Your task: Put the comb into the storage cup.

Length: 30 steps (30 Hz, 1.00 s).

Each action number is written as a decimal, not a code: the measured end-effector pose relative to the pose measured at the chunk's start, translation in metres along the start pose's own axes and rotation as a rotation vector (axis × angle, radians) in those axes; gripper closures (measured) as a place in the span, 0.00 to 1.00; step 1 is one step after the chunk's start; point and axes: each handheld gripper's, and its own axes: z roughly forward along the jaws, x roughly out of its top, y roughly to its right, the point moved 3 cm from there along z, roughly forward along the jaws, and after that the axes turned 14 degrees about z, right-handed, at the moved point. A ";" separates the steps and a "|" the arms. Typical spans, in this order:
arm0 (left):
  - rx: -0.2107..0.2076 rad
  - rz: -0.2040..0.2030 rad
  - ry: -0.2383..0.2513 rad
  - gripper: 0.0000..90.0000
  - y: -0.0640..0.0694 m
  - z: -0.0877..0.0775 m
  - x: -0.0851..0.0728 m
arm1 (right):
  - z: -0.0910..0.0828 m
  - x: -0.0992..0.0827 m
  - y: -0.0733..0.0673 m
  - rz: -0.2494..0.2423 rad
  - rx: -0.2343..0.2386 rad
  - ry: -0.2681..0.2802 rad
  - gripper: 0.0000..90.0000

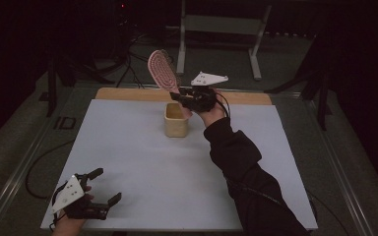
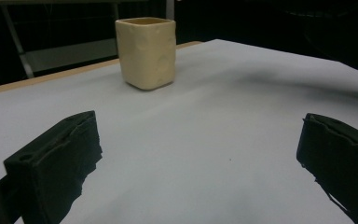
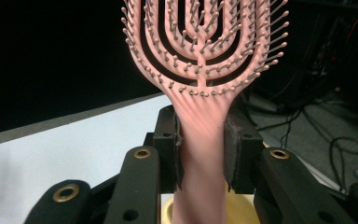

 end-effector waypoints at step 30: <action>-0.003 -0.007 0.004 0.00 -0.001 -0.001 -0.001 | 0.040 -0.017 0.032 0.034 0.058 0.052 0.78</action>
